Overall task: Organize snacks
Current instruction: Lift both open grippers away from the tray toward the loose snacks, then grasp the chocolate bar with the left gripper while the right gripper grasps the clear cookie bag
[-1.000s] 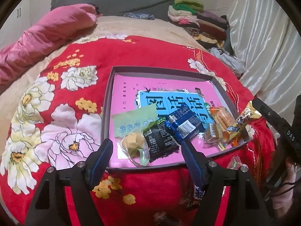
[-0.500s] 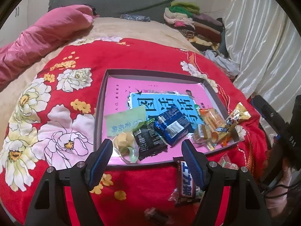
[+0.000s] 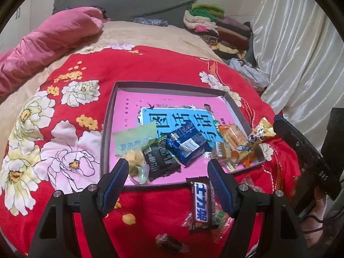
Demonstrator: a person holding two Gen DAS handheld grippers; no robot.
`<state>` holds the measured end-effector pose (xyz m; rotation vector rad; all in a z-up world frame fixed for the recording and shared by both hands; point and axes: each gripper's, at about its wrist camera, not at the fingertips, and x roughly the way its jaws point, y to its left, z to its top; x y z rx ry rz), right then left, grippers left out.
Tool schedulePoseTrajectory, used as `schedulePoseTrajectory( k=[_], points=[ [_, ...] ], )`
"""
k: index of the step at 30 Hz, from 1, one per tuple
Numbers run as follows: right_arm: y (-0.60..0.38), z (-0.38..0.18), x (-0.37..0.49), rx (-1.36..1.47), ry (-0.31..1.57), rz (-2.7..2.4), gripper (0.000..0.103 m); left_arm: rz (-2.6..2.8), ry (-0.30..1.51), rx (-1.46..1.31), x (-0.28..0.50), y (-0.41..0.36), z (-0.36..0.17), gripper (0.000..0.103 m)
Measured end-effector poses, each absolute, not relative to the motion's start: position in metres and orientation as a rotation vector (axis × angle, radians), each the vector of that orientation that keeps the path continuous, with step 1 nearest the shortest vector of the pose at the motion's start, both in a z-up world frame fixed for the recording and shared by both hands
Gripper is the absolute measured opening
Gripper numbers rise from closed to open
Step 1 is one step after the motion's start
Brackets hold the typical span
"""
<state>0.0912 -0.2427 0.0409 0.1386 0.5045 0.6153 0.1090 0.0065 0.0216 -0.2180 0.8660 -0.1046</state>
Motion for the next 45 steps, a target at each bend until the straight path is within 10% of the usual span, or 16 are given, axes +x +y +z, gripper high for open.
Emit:
schedulePoseTrajectory(
  k=[45],
  points=[
    [-0.225,0.027,0.047,0.017,0.645,0.569,0.089,-0.189,0.964,-0.206,0.087,-0.006,0.005,0.077]
  ],
)
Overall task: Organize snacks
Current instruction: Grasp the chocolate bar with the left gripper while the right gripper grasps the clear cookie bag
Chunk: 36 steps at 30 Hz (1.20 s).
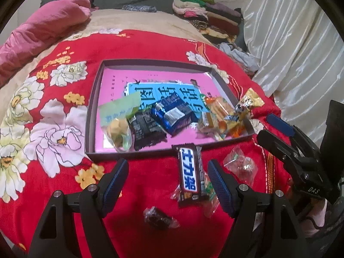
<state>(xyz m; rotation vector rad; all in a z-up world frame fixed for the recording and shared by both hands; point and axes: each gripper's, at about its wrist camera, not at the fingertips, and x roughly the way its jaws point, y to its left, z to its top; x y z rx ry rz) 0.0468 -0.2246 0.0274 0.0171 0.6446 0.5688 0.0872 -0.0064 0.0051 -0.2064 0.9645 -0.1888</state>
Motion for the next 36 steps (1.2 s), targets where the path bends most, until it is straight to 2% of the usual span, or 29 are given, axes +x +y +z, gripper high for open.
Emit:
schedulePoseTrajectory(
  k=[12,33,36],
  points=[
    [-0.234,0.004,0.042,0.017,0.794,0.512,0.089,-0.223,1.005,-0.208,0.085,-0.016,-0.005,0.077],
    [-0.214,-0.023,0.043,-0.114,0.925,0.517,0.089,-0.234,1.066,-0.221,0.082,-0.023,-0.019,0.077],
    [-0.213,-0.028,0.044,-0.126,0.942,0.514,0.085,-0.237,1.071,-0.224,0.082,-0.024,-0.021,0.077]
  ],
)
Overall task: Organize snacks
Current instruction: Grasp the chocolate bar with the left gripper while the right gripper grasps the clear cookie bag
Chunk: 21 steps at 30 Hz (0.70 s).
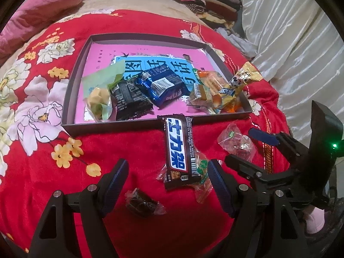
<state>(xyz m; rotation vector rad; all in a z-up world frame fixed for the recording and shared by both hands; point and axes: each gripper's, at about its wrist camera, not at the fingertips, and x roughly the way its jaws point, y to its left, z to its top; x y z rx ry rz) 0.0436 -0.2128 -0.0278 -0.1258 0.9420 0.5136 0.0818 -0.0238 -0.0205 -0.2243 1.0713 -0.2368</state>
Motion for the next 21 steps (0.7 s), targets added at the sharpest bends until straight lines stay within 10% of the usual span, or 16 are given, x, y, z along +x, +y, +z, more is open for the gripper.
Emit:
schedulePoseTrajectory(
  k=[21],
  points=[
    [-0.202,-0.048,0.06,-0.233,0.976,0.514,0.042,-0.247,1.075,-0.242,0.092,-0.04,-0.032,0.077]
  ],
)
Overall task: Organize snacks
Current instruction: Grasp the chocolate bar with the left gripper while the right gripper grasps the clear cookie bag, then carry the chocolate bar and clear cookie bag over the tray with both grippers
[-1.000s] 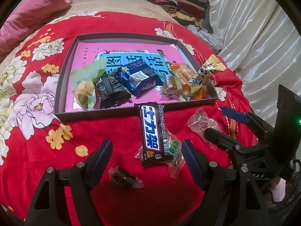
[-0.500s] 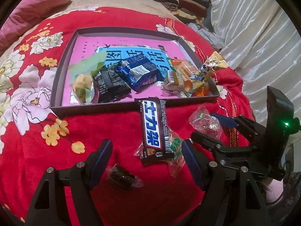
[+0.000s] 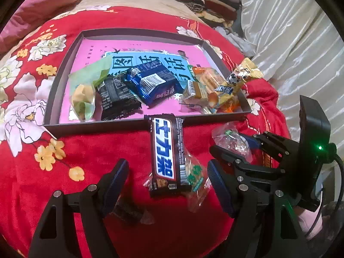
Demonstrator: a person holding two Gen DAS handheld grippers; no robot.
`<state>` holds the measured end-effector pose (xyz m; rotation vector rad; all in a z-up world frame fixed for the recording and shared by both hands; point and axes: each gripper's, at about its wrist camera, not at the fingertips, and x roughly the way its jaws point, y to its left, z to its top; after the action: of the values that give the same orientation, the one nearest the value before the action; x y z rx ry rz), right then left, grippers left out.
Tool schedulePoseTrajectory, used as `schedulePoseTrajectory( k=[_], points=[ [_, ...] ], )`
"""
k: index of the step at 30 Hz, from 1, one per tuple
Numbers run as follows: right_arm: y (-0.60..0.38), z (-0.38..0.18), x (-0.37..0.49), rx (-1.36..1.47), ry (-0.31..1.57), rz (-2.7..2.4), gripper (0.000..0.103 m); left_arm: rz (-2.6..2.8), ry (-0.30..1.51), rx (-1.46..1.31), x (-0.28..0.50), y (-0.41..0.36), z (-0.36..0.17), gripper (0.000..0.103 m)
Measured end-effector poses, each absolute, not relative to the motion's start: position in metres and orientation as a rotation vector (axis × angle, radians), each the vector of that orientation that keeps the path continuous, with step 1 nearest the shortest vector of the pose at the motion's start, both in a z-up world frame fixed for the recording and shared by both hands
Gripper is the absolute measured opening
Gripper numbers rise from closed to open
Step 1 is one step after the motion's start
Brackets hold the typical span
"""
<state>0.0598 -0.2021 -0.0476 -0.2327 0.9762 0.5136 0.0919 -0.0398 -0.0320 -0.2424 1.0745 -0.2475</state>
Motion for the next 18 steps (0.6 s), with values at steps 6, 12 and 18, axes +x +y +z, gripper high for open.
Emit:
schedulePoseTrajectory(
  k=[6,12,18],
  points=[
    [-0.212,-0.035,0.061,-0.151,0.928,0.554,0.041,-0.232,1.086,-0.284,0.101,-0.038,-0.04,0.059],
    [-0.214,-0.024,0.057,-0.117,0.877,0.589,0.041,-0.253,1.084,-0.336,0.105,-0.036,-0.048,0.029],
    [-0.221,-0.014,0.057,-0.054,0.828,0.609,0.041,-0.253,1.073,-0.352,0.103,-0.028,-0.046,0.028]
  ],
)
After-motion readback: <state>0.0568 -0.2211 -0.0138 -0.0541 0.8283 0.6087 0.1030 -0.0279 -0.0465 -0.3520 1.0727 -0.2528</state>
